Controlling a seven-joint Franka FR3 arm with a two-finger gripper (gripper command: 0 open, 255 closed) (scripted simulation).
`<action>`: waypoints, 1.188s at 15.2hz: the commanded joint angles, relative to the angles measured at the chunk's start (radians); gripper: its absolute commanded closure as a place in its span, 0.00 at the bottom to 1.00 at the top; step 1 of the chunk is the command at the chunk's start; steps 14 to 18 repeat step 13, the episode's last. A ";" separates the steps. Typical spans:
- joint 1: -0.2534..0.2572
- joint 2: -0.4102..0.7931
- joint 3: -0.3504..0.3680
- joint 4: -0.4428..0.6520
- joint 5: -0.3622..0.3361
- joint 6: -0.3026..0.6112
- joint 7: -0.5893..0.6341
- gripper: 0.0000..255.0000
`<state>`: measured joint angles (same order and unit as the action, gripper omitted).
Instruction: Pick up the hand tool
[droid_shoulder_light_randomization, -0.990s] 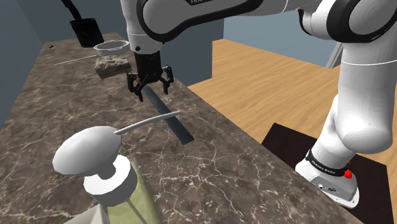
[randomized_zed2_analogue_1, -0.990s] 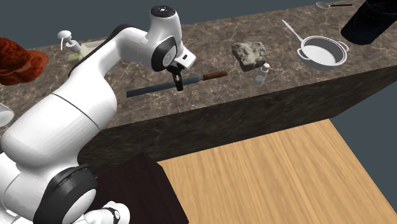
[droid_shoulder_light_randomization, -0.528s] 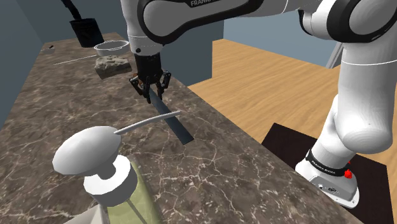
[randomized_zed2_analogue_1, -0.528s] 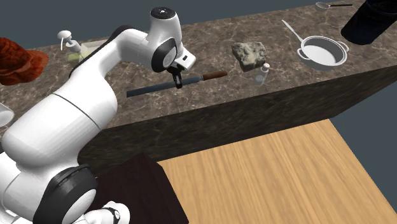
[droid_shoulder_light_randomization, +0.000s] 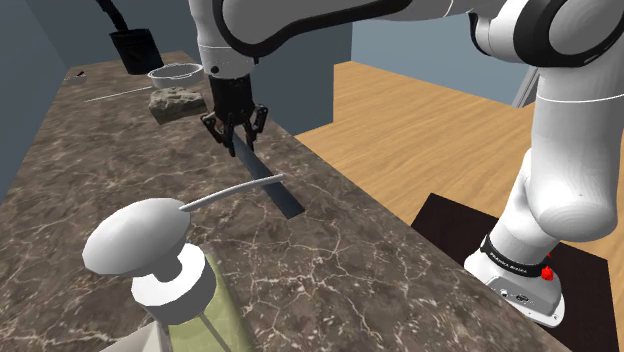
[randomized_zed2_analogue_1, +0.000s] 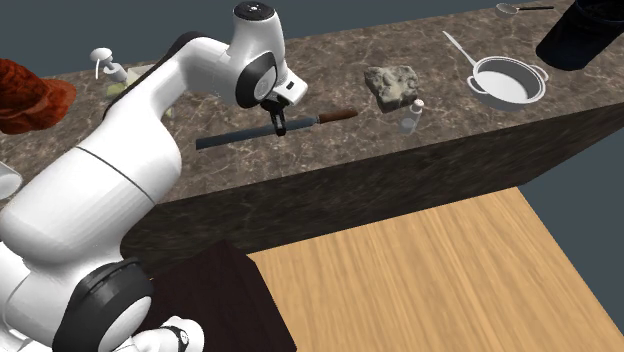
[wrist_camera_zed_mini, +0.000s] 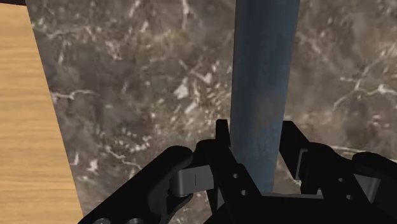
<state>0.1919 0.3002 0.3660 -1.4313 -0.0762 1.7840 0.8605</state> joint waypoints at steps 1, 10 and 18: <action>0.003 0.004 0.001 0.031 -0.001 -0.027 0.001 1.00; 0.020 0.036 0.003 0.199 -0.013 -0.164 0.006 1.00; 0.023 0.042 0.003 0.224 -0.015 -0.183 0.007 1.00</action>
